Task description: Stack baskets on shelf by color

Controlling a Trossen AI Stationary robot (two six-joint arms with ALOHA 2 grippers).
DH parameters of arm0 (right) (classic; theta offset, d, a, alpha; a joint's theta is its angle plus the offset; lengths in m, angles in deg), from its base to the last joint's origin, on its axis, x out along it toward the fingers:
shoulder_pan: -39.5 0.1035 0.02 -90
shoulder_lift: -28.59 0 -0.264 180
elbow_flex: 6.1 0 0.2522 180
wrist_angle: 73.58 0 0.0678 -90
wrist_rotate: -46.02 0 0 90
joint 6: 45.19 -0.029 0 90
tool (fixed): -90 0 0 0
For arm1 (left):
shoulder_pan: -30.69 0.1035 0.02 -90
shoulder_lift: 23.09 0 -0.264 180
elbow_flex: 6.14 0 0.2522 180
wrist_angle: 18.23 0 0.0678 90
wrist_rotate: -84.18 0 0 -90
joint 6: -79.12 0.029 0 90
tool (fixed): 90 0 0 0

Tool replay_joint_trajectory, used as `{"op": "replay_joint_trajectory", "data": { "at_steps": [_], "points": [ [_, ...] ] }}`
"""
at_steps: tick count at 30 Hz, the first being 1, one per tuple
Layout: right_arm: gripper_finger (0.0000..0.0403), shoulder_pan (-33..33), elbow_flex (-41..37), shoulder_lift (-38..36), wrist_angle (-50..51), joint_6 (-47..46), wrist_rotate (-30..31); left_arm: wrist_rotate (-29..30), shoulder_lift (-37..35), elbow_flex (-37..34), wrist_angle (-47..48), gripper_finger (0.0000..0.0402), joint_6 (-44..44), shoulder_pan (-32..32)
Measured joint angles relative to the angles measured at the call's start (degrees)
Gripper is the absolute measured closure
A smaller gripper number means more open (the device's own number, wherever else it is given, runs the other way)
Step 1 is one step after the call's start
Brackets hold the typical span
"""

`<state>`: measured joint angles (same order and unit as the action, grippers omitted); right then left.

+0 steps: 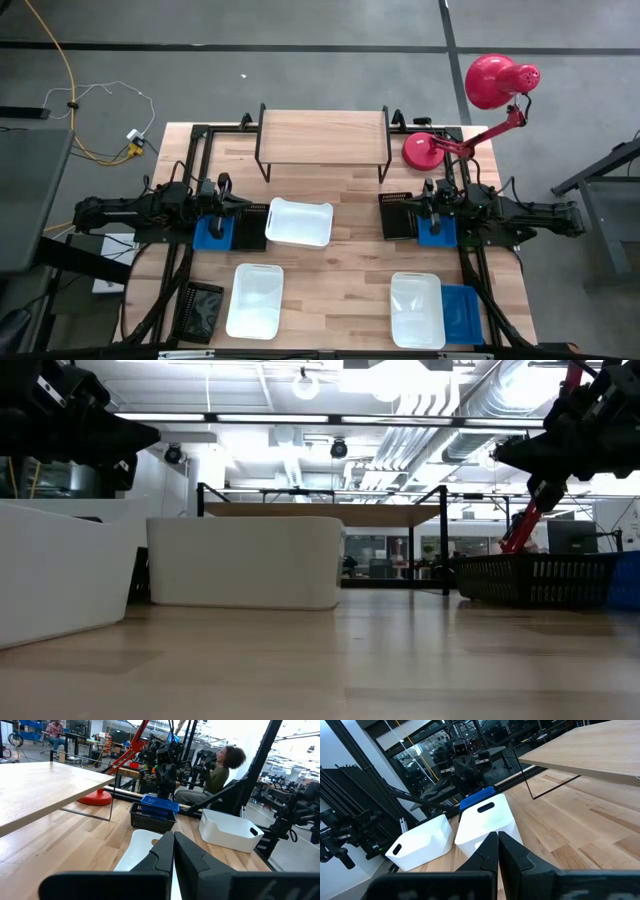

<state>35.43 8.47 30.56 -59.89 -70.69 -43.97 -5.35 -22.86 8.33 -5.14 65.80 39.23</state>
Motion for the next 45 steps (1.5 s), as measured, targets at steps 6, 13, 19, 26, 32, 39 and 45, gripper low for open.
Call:
{"op": "replay_joint_trajectory", "data": {
  "at_steps": [6,13,19,26,32,39,45],
  "points": [
    [0.0403,0.0,0.0,0.0,0.0,0.0,0.0,0.0,0.0,0.0,0.0,0.0401,0.0,0.0],
    [0.0403,0.0,0.0,0.0,0.0,0.0,0.0,0.0,0.0,0.0,0.0,0.0401,0.0,0.0],
    [0.0403,0.0,0.0,0.0,-0.6,1.9,1.4,2.1,0.0,0.0,-1.0,0.0401,0.2,0.0],
    [0.0403,0.0,-0.1,-0.1,-18.7,-19.6,17.7,4.9,0.0,0.0,-16.2,0.0401,-12.4,0.0],
    [0.0403,0.0,-0.1,-0.1,-29.5,-28.8,34.3,9.3,0.0,0.0,-26.3,0.0401,-16.4,0.0],
    [0.0403,0.4,0.5,2.1,-37.8,-26.7,25.2,9.2,2.8,2.2,-26.7,0.0401,-23.5,0.0],
    [0.0403,1.7,11.2,10.1,-36.5,-17.9,19.9,5.6,14.9,13.6,-17.0,0.0401,-19.9,0.0]
  ]
}}
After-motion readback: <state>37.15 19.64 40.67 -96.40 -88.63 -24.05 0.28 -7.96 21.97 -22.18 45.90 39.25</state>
